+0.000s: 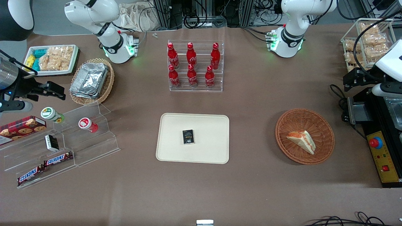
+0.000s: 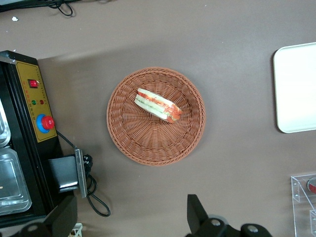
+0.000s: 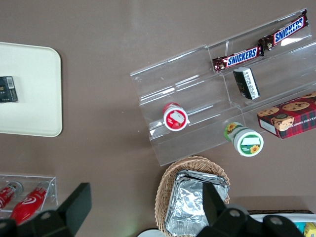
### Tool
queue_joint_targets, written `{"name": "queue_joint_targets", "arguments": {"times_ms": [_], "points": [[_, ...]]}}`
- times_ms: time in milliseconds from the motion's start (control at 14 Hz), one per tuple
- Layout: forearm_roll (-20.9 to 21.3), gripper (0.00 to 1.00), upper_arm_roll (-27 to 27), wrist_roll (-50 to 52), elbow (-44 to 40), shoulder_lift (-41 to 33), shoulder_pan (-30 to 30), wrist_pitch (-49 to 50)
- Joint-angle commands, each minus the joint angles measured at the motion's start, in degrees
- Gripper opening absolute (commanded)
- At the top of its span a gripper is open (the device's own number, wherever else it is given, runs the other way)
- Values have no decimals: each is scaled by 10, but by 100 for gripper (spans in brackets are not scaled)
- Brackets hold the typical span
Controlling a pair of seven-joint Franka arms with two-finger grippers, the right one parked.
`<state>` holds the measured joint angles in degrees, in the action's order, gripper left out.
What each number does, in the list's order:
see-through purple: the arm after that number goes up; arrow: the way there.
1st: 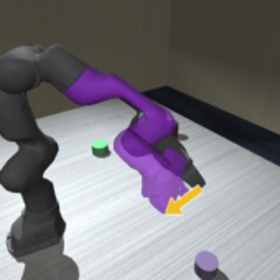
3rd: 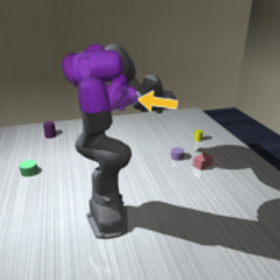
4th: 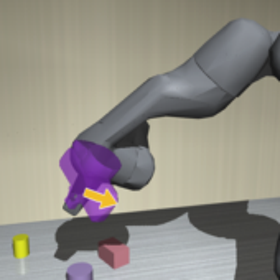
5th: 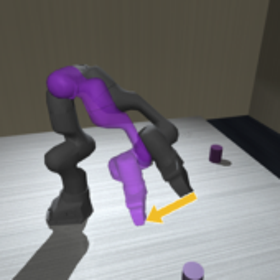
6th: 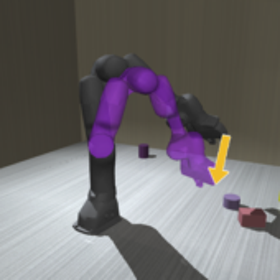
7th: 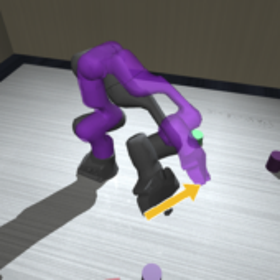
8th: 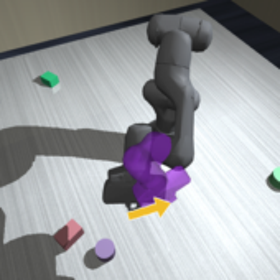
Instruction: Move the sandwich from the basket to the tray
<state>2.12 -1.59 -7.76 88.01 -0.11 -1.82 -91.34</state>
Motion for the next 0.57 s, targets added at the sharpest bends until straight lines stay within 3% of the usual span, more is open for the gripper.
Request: {"name": "queue_joint_targets", "arguments": {"times_ms": [0, 500], "points": [[-6, 100, 2, -1, -9, 5, 0, 2], [-5, 100, 1, -2, -2, 11, -1, -1]]}}
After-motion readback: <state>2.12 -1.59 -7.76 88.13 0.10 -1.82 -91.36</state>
